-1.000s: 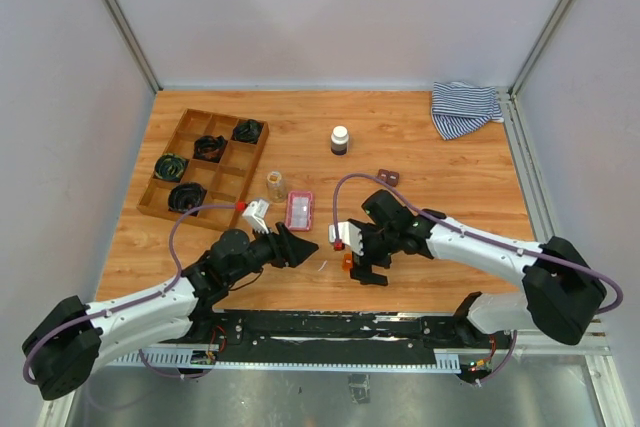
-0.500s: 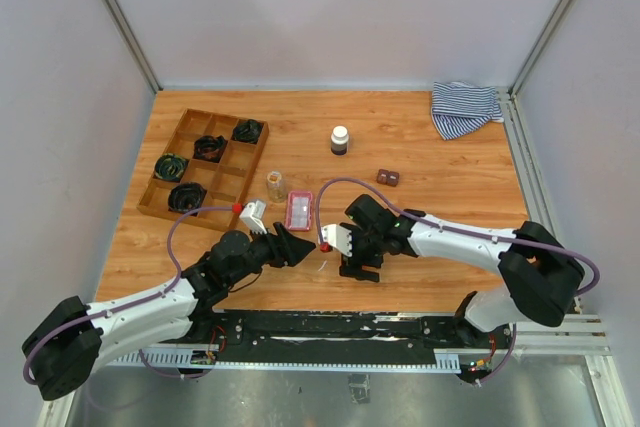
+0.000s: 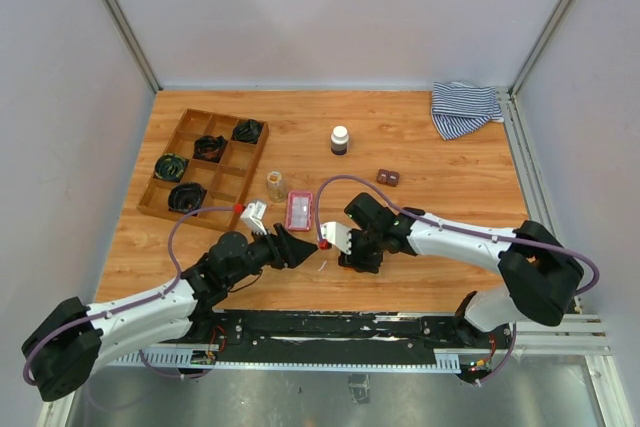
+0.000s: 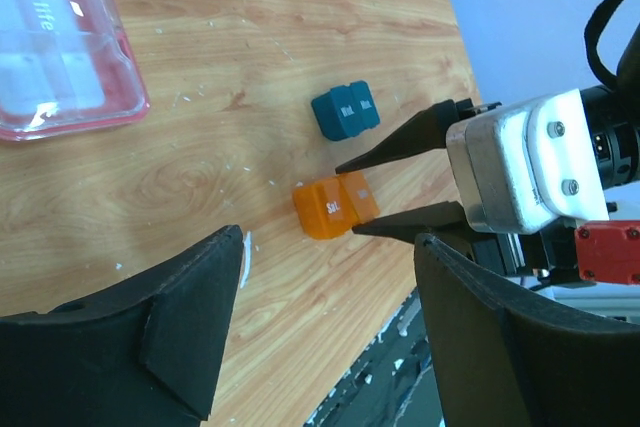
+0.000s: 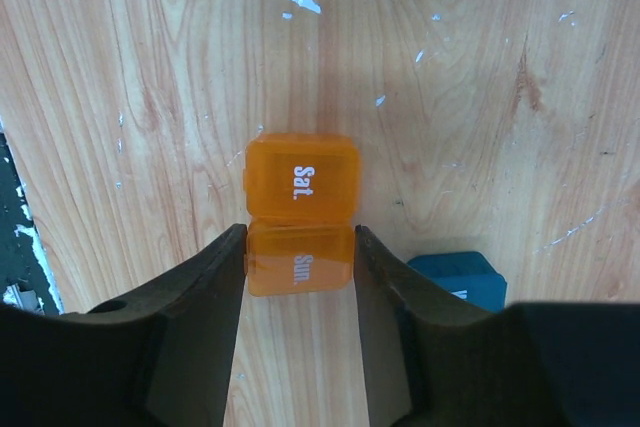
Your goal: Sort the pills into containers
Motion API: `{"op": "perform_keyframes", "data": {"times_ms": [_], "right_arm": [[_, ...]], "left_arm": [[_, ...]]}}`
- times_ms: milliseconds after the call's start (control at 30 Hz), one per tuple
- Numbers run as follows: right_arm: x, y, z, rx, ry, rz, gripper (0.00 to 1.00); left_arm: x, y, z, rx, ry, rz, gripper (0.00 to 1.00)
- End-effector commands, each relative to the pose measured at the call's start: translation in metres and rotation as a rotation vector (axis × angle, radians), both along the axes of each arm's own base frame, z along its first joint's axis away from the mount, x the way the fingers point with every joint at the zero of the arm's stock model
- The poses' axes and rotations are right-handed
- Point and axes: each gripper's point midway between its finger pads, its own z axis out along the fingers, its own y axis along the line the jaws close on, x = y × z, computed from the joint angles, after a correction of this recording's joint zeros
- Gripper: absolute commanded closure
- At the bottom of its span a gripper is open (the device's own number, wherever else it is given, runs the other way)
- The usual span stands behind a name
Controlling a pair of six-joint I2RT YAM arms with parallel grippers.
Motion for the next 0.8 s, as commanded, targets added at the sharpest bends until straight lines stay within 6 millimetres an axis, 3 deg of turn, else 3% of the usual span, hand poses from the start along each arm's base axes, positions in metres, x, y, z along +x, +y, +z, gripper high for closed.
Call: {"op": "perform_keyframes", "data": {"times_ms": [0,767], "right_arm": [[0.003,0.006,0.017,0.036,-0.007,-0.001,0.58],[0.000,0.008,0.043,0.158,0.068,-0.017,0.61]], "left_arm": [[-0.008,-0.009,0.009,-0.065,-0.014,-0.051,0.24],[-0.025,-0.065,-0.006,-0.118,0.097,-0.309,0.21]]}}
